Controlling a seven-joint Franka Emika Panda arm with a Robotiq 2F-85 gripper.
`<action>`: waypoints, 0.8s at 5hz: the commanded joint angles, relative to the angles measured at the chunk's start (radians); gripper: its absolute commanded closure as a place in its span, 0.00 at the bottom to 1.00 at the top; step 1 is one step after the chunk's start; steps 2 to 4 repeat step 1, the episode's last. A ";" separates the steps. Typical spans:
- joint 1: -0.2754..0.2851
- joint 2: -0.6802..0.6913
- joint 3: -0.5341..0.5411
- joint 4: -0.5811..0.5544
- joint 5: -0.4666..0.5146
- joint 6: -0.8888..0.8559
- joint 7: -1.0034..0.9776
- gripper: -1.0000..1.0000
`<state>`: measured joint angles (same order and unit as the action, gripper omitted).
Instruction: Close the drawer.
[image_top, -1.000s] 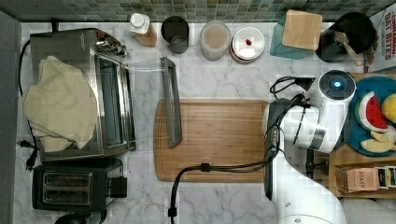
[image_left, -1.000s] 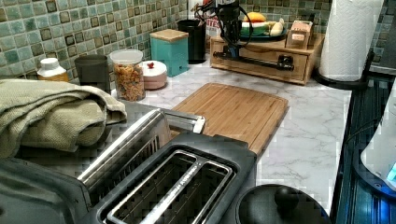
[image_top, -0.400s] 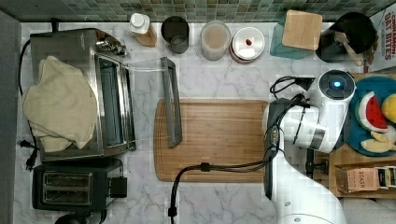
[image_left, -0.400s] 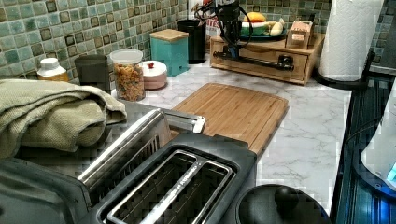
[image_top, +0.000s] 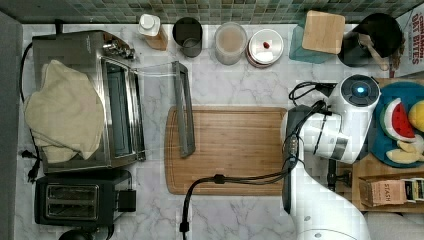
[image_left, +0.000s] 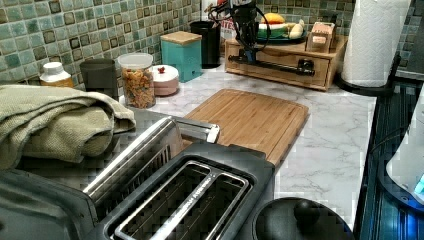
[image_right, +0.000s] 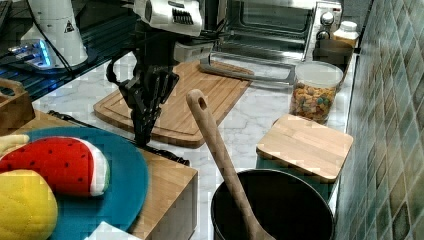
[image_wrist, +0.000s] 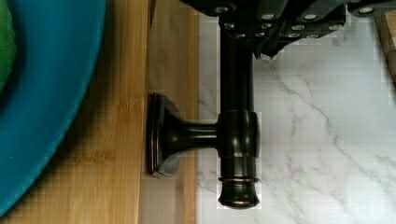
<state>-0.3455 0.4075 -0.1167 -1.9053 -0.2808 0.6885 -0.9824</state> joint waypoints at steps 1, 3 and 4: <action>-0.148 0.010 -0.149 0.072 -0.053 -0.012 -0.057 1.00; -0.148 0.010 -0.149 0.072 -0.053 -0.012 -0.057 1.00; -0.148 0.010 -0.149 0.072 -0.053 -0.012 -0.057 1.00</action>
